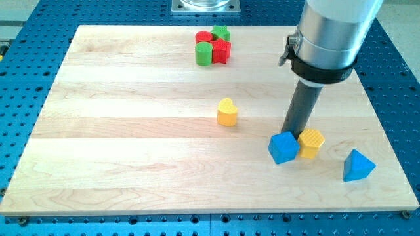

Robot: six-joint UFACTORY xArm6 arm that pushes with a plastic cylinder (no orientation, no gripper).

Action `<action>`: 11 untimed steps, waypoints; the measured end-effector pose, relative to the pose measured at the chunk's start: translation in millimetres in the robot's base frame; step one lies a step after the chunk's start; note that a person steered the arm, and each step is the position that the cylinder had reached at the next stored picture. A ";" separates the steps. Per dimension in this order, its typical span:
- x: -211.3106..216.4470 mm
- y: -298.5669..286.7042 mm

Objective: Place the yellow hexagon in between the blue blocks

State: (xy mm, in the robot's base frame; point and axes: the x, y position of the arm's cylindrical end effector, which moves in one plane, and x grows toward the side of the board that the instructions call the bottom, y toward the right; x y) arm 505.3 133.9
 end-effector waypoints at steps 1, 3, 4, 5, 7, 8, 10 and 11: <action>8.2 -12.0; 25.7 -87.6; 26.7 -0.3; 21.2 -34.2; -21.4 46.5; -17.4 117.4; -7.1 56.9; -6.5 -2.1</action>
